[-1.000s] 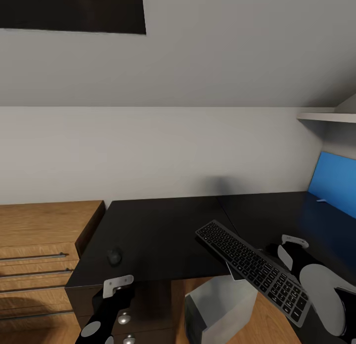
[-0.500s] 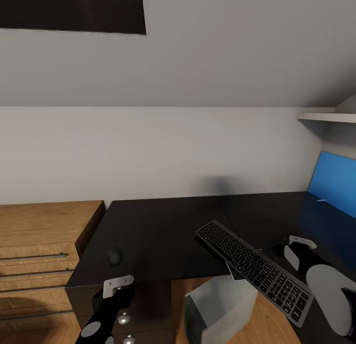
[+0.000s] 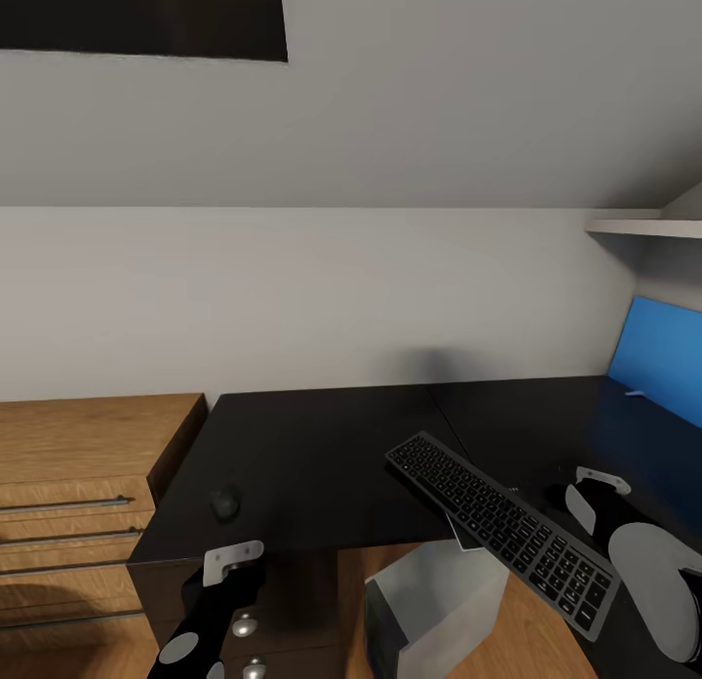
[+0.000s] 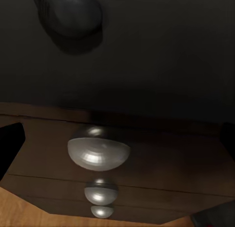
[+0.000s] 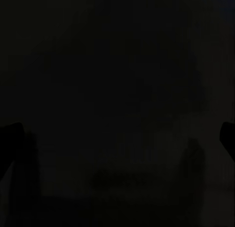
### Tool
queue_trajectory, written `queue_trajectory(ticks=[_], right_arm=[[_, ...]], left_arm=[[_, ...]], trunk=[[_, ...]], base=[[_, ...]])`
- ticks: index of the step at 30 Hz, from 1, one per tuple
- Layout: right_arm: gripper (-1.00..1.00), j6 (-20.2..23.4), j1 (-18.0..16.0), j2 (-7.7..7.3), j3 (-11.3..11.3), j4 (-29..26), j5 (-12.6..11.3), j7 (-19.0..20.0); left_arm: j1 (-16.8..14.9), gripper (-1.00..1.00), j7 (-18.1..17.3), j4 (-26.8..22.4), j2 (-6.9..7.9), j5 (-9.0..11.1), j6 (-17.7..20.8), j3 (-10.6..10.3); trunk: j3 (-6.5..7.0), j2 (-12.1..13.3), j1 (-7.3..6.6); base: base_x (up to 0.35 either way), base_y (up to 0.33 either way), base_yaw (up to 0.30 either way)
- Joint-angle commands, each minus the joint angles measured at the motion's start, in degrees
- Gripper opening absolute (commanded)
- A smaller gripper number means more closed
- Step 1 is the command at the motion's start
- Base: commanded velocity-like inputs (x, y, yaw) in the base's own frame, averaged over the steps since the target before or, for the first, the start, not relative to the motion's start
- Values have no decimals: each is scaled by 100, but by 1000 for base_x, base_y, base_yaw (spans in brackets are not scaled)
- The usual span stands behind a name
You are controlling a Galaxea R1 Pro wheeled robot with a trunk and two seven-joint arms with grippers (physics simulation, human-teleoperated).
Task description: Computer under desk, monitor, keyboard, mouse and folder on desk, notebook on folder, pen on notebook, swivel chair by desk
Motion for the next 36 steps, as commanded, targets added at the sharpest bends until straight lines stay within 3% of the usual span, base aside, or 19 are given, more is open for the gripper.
queue_trajectory(ticks=[1, 19, 36], right_arm=[[100, 34, -2, 3, -17, -9, 19, -8], [100, 33, -2, 3, -14, -9, 19, -9], [100, 26, -2, 30, -1, -1, 28, -10]], left_arm=[[-1, 100, 46, -9, 1, 60, 16, -8], [-1, 100, 46, 47, 20, 60, 23, -8], [-1, 100, 46, 69, 19, 60, 24, -8]], trunk=[[-5, -4, 1], [-5, -4, 1], [-5, -4, 1]], base=[[0, 0, 0], [-6, 0, 0], [-141, 0, 0]])
